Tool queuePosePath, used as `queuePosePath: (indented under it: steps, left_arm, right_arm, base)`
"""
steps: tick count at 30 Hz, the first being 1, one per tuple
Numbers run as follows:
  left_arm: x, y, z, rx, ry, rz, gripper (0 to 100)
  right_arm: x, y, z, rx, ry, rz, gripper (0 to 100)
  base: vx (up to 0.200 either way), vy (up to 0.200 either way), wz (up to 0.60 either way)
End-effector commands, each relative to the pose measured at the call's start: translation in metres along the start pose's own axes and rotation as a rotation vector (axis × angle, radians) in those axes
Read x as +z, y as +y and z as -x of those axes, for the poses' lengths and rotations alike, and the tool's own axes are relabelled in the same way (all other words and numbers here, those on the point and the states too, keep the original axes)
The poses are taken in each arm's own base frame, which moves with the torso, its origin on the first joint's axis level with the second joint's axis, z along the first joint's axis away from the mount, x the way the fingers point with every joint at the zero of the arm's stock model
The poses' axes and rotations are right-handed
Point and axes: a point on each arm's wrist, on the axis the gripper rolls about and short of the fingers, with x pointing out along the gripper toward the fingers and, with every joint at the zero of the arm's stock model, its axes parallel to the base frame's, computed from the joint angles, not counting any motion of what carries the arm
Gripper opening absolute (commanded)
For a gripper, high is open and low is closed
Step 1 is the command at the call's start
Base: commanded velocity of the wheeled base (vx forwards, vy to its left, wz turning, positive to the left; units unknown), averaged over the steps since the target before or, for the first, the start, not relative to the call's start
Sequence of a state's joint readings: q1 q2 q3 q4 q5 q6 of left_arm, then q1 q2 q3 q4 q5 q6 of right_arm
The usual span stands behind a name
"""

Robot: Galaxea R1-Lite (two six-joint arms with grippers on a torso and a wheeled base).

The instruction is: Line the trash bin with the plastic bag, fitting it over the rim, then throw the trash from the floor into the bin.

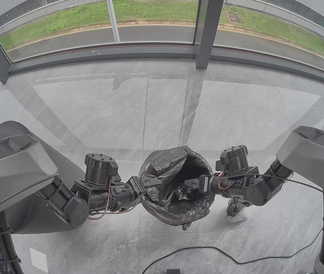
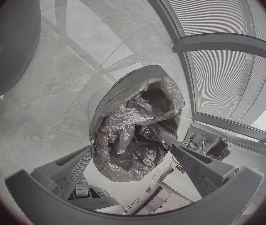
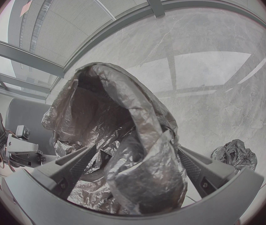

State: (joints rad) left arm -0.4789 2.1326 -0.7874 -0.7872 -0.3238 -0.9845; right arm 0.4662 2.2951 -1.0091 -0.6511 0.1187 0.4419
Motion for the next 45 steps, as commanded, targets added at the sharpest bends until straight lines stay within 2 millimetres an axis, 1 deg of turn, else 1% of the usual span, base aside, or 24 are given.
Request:
queuePosePath:
  steps: [1,2,3,4,6,8,9,12,16,17,21,22,23,24,26,29,31,32,35,36,37,38,41,45]
  left_arm:
    - [0.006,-0.035,0.04,-0.098,-0.057,-0.042,100]
    - [0.008,-0.042,0.049,-0.117,-0.07,-0.054,100]
    - [0.008,-0.044,0.051,-0.122,-0.073,-0.059,100]
    - [0.008,-0.047,0.056,-0.124,-0.078,-0.075,100]
    - [0.009,-0.049,0.061,-0.121,-0.083,-0.099,100]
    - [0.008,-0.052,0.069,-0.119,-0.096,-0.136,100]
    - [0.008,-0.052,0.072,-0.122,-0.1,-0.139,100]
    - [0.008,-0.055,0.076,-0.134,-0.106,-0.146,100]
    - [0.009,-0.058,0.081,-0.145,-0.118,-0.151,100]
    - [0.009,-0.06,0.085,-0.152,-0.126,-0.153,100]
    - [0.01,-0.057,0.093,-0.148,-0.137,-0.153,100]
    - [0.01,-0.057,0.093,-0.148,-0.138,-0.156,100]
    - [0.009,-0.058,0.096,-0.146,-0.142,-0.173,100]
    - [0.008,-0.057,0.098,-0.143,-0.145,-0.186,100]
    - [0.008,-0.056,0.104,-0.143,-0.161,-0.211,100]
    - [0.01,-0.058,0.115,-0.164,-0.181,-0.222,100]
    - [0.01,-0.058,0.117,-0.163,-0.182,-0.223,100]
    - [0.01,-0.058,0.117,-0.163,-0.182,-0.223,100]
    - [0.008,-0.058,0.115,-0.16,-0.175,-0.226,100]
    - [0.008,-0.057,0.114,-0.158,-0.173,-0.225,100]
    - [0.008,-0.057,0.114,-0.158,-0.173,-0.225,100]
    - [0.009,-0.057,0.114,-0.155,-0.175,-0.224,100]
    - [0.011,-0.056,0.114,-0.154,-0.181,-0.222,100]
    - [0.012,-0.056,0.114,-0.152,-0.183,-0.22,100]
  right_arm:
    - [0.019,0.026,0.043,0.065,-0.075,0.023,100]
    - [0.024,0.032,0.056,0.08,-0.096,0.03,100]
    - [0.025,0.033,0.06,0.084,-0.104,0.032,100]
    - [0.03,0.039,0.071,0.098,-0.128,0.036,100]
    - [0.037,0.043,0.084,0.113,-0.158,0.037,100]
    - [0.047,0.049,0.106,0.137,-0.2,0.037,100]
    - [0.049,0.051,0.112,0.14,-0.207,0.038,100]
    - [0.047,0.05,0.118,0.115,-0.181,0.036,100]
    - [0.04,0.044,0.117,0.089,-0.141,0.025,100]
    - [0.033,0.032,0.114,0.053,-0.111,0.011,100]
    - [0.015,-0.006,0.1,-0.089,-0.043,-0.039,100]
    - [0.014,-0.01,0.098,-0.11,-0.04,-0.048,100]
    - [0.008,-0.029,0.094,-0.176,-0.017,-0.077,100]
    - [0.004,-0.038,0.093,-0.205,-0.001,-0.095,100]
    - [-0.007,-0.052,0.097,-0.244,0.035,-0.127,100]
    - [-0.023,-0.058,0.103,-0.267,0.085,-0.134,100]
    - [-0.033,-0.061,0.104,-0.286,0.117,-0.135,100]
    - [-0.033,-0.061,0.104,-0.286,0.117,-0.135,100]
    - [-0.033,-0.072,0.103,-0.309,0.13,-0.113,100]
    - [-0.031,-0.083,0.102,-0.335,0.128,-0.103,100]
    - [-0.031,-0.083,0.102,-0.335,0.128,-0.103,100]
    - [-0.025,-0.096,0.101,-0.357,0.119,-0.086,100]
    - [-0.02,-0.119,0.096,-0.398,0.12,-0.073,100]
    - [-0.018,-0.131,0.088,-0.41,0.128,-0.056,100]
  base:
    - [0.0,0.0,0.0]
    - [0.0,0.0,0.0]
    - [0.0,0.0,0.0]
    - [0.0,0.0,0.0]
    - [0.0,0.0,0.0]
    - [0.0,0.0,0.0]
    - [0.0,0.0,0.0]
    - [0.0,0.0,0.0]
    - [0.0,0.0,0.0]
    - [0.0,0.0,0.0]
    - [0.0,0.0,0.0]
    - [0.0,0.0,0.0]
    - [0.0,0.0,0.0]
    - [0.0,0.0,0.0]
    - [0.0,0.0,0.0]
    - [0.0,0.0,0.0]
    - [0.0,0.0,0.0]
    - [0.0,0.0,0.0]
    - [0.0,0.0,0.0]
    - [0.0,0.0,0.0]
    - [0.0,0.0,0.0]
    - [0.0,0.0,0.0]
    - [0.0,0.0,0.0]
    - [0.0,0.0,0.0]
